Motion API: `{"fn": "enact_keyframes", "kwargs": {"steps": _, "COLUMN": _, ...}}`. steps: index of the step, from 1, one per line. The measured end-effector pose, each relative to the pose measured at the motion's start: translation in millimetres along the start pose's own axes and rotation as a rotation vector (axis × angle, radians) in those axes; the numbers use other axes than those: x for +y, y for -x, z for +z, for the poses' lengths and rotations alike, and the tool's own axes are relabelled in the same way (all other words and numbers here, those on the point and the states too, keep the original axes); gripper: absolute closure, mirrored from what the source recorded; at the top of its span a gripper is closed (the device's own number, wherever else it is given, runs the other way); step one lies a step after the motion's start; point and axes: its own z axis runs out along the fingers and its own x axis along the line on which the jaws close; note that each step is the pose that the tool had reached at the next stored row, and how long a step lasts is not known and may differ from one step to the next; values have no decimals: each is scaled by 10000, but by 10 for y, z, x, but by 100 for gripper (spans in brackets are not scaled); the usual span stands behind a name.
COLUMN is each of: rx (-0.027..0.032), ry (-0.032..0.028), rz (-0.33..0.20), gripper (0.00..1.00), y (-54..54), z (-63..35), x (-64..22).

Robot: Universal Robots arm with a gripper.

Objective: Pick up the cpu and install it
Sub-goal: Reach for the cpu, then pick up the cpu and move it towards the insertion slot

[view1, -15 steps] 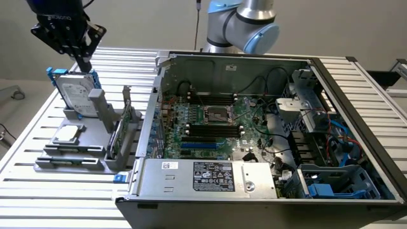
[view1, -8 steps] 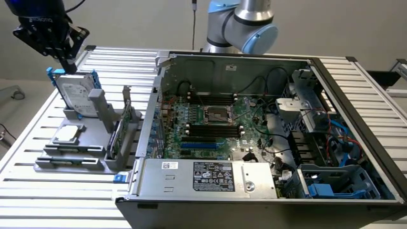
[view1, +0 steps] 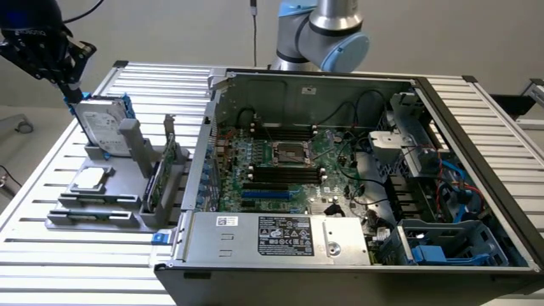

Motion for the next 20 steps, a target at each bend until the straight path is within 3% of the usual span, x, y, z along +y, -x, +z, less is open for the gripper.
{"fn": "enact_keyframes", "kwargs": {"steps": 7, "rx": -1, "ry": 0, "rz": 1, "gripper": 89, "y": -320, "z": 110, "x": 36}}
{"fn": "enact_keyframes", "kwargs": {"steps": 9, "rx": 0, "ry": -45, "rz": -7, "gripper": 89, "y": -325, "z": 112, "x": 39}}
{"fn": "enact_keyframes", "kwargs": {"steps": 20, "rx": 3, "ry": -46, "rz": -16, "gripper": 89, "y": -326, "z": 112, "x": 39}}
